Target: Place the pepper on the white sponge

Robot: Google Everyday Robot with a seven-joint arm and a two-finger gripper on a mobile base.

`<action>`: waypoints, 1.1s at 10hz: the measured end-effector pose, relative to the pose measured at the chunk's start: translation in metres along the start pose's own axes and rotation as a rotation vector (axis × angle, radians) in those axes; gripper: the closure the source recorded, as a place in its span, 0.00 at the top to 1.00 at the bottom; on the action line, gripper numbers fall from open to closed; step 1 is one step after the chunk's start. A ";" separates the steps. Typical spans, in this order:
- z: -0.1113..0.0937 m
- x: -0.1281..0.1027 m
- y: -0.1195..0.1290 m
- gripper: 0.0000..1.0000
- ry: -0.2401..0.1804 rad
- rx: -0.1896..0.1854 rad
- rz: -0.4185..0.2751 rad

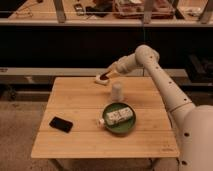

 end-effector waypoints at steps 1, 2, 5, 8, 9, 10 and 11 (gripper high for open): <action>-0.002 -0.004 -0.010 0.00 -0.012 0.010 -0.007; -0.003 -0.008 -0.018 0.00 -0.030 0.017 -0.011; -0.034 -0.046 -0.030 0.00 -0.066 0.033 -0.020; -0.033 -0.046 -0.029 0.00 -0.065 0.031 -0.018; -0.032 -0.046 -0.029 0.00 -0.065 0.029 -0.018; -0.032 -0.047 -0.029 0.00 -0.066 0.030 -0.019; -0.032 -0.046 -0.029 0.00 -0.065 0.030 -0.018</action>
